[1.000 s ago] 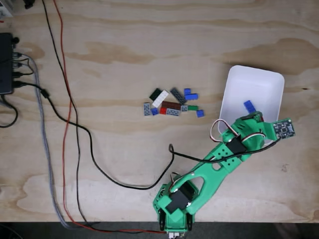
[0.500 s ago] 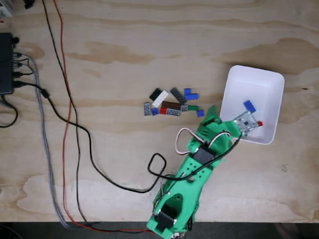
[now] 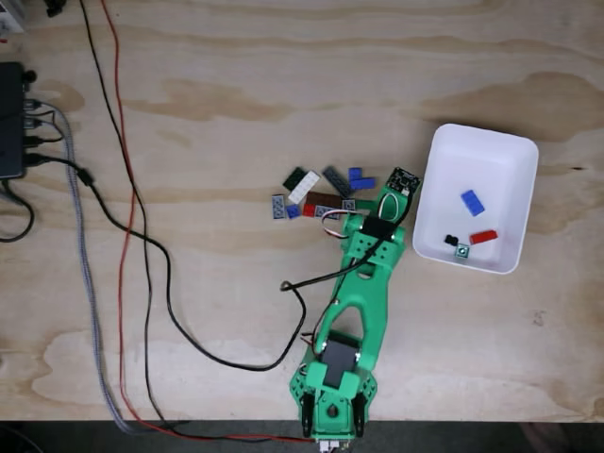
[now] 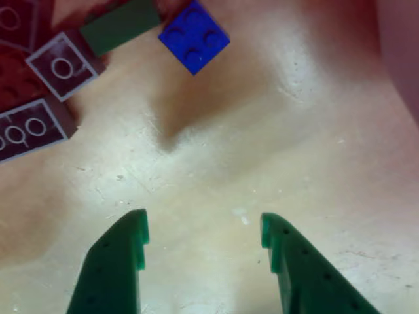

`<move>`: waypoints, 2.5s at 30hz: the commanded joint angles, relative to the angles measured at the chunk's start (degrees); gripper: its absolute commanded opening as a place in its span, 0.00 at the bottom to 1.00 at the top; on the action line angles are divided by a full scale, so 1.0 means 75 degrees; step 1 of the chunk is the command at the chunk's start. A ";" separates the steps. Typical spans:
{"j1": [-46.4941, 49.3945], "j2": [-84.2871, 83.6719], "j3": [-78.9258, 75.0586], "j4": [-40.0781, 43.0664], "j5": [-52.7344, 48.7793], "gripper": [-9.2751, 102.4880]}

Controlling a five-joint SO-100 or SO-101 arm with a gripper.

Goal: Put all lego bricks in the bin.

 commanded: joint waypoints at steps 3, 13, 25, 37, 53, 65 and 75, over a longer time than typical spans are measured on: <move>0.0105 -0.1348 -0.1371 -0.0410 -0.0691 0.24; 0.0270 -0.1980 -0.2730 -0.1125 -0.1547 0.23; -0.0059 -0.2203 -0.2555 -0.1043 -0.1875 0.23; -0.0059 -0.2555 -0.2637 -0.1102 -0.2180 0.14; -0.1828 0.3832 -0.1113 0.0270 0.1230 0.08; 0.3469 0.1617 -0.1395 -0.3082 -0.1219 0.12; 0.2766 0.2191 -0.1793 -0.2074 0.0750 0.28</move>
